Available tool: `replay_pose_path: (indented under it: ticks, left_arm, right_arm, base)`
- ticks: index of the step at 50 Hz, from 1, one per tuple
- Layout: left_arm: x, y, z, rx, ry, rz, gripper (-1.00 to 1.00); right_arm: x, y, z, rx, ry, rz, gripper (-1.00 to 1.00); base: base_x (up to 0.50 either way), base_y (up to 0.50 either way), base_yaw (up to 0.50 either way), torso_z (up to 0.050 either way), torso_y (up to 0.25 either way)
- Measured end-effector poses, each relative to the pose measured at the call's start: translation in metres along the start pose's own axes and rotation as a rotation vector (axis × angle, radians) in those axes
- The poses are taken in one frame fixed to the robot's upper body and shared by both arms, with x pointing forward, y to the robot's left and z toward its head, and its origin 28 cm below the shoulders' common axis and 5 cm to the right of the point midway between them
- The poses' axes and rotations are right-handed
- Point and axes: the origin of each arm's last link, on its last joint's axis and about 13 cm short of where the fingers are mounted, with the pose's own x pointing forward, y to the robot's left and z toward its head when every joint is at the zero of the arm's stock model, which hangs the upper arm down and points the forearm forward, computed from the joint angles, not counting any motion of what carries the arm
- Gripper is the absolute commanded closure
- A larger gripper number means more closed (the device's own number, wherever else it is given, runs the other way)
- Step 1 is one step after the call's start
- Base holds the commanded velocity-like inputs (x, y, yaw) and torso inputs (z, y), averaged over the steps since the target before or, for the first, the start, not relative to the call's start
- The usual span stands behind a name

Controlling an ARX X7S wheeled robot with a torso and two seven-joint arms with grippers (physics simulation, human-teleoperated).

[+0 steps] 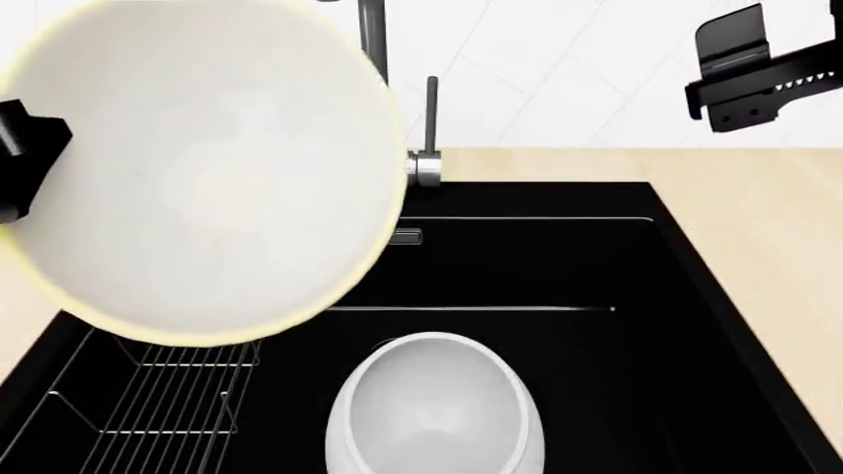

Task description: Stack the bowls in the sink.

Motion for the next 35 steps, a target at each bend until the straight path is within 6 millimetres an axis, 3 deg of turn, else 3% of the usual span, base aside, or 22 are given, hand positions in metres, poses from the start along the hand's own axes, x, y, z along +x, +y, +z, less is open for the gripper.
replay_pose_path:
  ticks: [35]
  left_arm:
    - [0.021, -0.019, -0.016, -0.04, 0.116, -0.108, 1.0]
  right_arm:
    - [0.002, 0.003, -0.006, -0.009, 0.015, 0.001, -1.0]
  base:
    - [0.0, 0.0, 0.0, 0.0, 0.0]
